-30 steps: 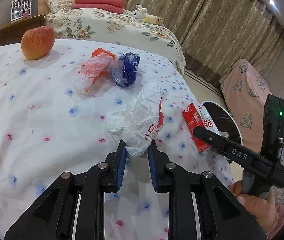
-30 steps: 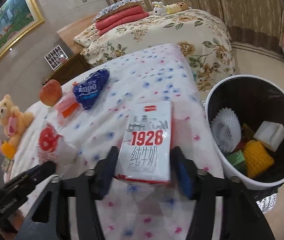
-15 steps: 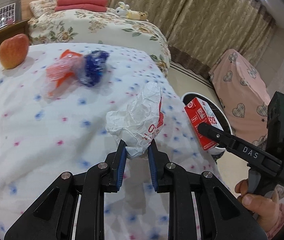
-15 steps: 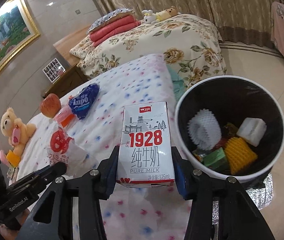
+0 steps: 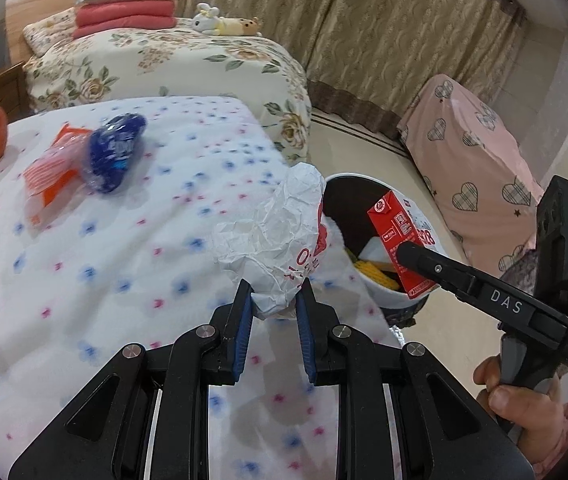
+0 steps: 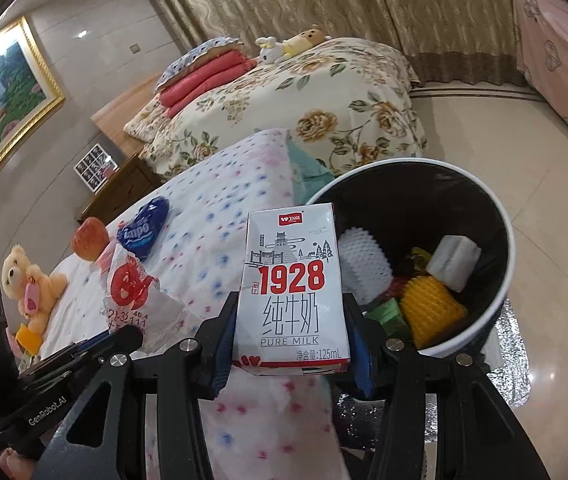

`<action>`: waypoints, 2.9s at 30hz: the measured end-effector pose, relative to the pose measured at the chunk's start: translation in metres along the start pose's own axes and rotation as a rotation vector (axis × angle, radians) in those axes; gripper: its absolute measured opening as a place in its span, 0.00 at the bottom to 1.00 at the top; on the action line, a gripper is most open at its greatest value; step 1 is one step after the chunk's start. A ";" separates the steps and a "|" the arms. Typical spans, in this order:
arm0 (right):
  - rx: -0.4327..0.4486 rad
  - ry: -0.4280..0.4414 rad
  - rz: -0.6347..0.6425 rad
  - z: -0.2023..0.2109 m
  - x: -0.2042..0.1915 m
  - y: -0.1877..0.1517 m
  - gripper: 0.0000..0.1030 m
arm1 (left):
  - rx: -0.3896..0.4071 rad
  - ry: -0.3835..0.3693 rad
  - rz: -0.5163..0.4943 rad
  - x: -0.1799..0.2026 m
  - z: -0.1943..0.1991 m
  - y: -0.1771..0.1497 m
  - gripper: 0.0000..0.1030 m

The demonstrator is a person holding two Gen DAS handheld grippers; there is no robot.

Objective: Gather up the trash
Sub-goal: 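Carry the plastic bag and milk carton over the trash bin, then open both tools above the bin to drop the plastic bag and milk carton, then move both open tools back toward the wrappers on the bed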

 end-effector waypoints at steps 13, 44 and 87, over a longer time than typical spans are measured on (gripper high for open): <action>0.031 -0.023 -0.040 0.012 0.027 0.011 0.48 | -0.010 -0.025 -0.065 0.038 -0.014 0.010 0.19; 0.038 -0.063 -0.091 0.005 0.072 0.034 0.48 | -0.050 -0.045 -0.155 0.089 -0.061 0.034 0.19; 0.022 -0.018 -0.119 -0.004 0.050 0.027 0.95 | -0.022 0.032 -0.024 0.032 -0.034 0.017 0.58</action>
Point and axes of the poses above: each gripper's, at about its wrist camera, not at the fingertips, and z roughly against the way its jaws point, x to its right, y to its top, the point moved 6 cm from there along -z, roughly the way its jaws point, and after that the axes turned 3 degrees about x, right-handed, at the moved point
